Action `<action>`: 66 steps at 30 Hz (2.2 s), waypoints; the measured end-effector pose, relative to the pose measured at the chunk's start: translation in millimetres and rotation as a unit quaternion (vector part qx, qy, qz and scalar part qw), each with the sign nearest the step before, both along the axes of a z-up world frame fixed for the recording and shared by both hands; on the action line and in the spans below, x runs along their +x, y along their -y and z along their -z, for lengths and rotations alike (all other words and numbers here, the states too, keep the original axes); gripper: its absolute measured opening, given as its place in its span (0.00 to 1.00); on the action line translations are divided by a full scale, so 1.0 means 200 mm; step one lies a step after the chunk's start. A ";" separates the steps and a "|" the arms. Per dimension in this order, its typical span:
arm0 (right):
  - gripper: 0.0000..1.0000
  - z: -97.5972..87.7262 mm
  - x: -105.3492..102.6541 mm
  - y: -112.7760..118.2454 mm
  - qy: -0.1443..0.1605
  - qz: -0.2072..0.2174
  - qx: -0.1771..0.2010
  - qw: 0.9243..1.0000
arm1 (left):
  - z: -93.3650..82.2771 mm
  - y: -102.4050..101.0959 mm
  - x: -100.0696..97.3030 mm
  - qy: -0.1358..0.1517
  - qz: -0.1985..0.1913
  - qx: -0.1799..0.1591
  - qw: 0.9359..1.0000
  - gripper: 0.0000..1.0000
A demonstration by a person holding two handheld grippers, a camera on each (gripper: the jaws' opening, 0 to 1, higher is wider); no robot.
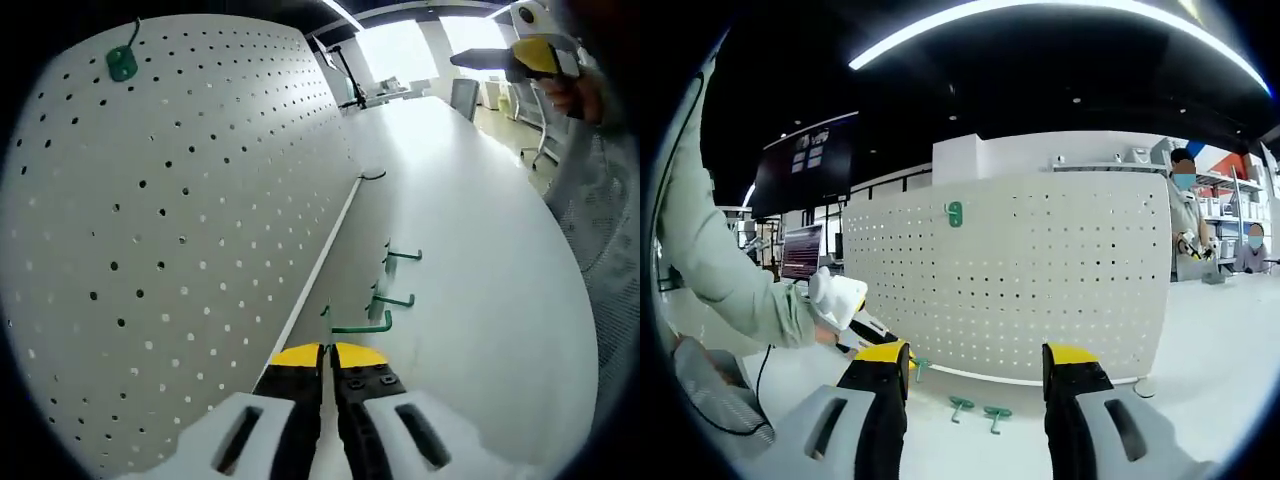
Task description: Insert the hook assembly into the mounting plate slot until the hook locks in place.
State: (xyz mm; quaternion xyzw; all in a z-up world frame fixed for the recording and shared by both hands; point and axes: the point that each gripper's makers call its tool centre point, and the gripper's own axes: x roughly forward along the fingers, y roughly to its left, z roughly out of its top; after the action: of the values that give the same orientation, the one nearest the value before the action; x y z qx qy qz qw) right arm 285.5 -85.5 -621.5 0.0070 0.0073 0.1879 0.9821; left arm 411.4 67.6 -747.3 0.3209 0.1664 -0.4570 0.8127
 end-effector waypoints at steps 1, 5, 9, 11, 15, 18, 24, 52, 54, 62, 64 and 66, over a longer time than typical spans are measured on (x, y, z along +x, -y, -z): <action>0.52 0.00 0.00 0.00 0.000 -0.002 -0.001 1.000 | -0.02 0.00 -0.01 0.007 -0.003 -0.003 1.000 0.03; 0.52 0.00 0.00 -0.02 0.002 -0.009 -0.005 1.000 | -0.08 -0.01 -0.04 0.017 -0.011 -0.020 1.000 0.03; 0.52 0.00 -0.01 -0.03 0.000 -0.014 -0.004 1.000 | -0.14 -0.02 -0.09 0.016 -0.038 -0.062 0.997 0.03; 0.52 0.01 -0.01 -0.04 -0.001 -0.017 -0.004 1.000 | -0.17 -0.03 -0.11 0.015 -0.053 -0.080 0.995 0.03; 0.52 0.01 -0.02 -0.07 -0.002 -0.028 -0.006 1.000 | -0.19 -0.03 -0.18 0.023 -0.058 -0.092 0.994 0.03; 0.51 0.01 -0.02 -0.08 -0.004 -0.035 -0.007 0.999 | -0.20 -0.03 -0.22 0.026 -0.061 -0.098 0.993 0.03; 0.51 0.02 -0.03 -0.11 -0.006 -0.047 -0.009 0.999 | -0.21 -0.04 -0.29 0.030 -0.080 -0.119 0.989 0.03; 0.51 0.02 -0.05 -0.16 -0.011 -0.069 -0.003 0.998 | -0.36 0.00 -0.47 0.036 -0.132 -0.222 0.965 0.03; 0.51 0.03 -0.05 -0.16 -0.012 -0.070 -0.004 0.997 | -0.37 0.00 -0.48 0.037 -0.135 -0.231 0.963 0.03; 0.50 0.04 -0.06 -0.18 -0.016 -0.077 -0.010 0.997 | -0.41 0.04 -0.54 0.048 -0.136 -0.248 0.958 0.03; 0.50 0.05 -0.06 -0.19 -0.017 -0.079 -0.013 0.997 | -0.41 0.06 -0.56 0.047 -0.134 -0.253 0.957 0.04; 0.50 0.05 -0.06 -0.19 -0.018 -0.083 -0.014 0.996 | -0.41 0.07 -0.57 0.048 -0.132 -0.253 0.957 0.04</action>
State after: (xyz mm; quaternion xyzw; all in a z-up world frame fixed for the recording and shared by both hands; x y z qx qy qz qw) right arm 273.0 -46.6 -631.4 -0.0040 0.0278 0.2681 0.9630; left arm 297.2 53.7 -665.4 0.1022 0.0468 -0.3571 0.9273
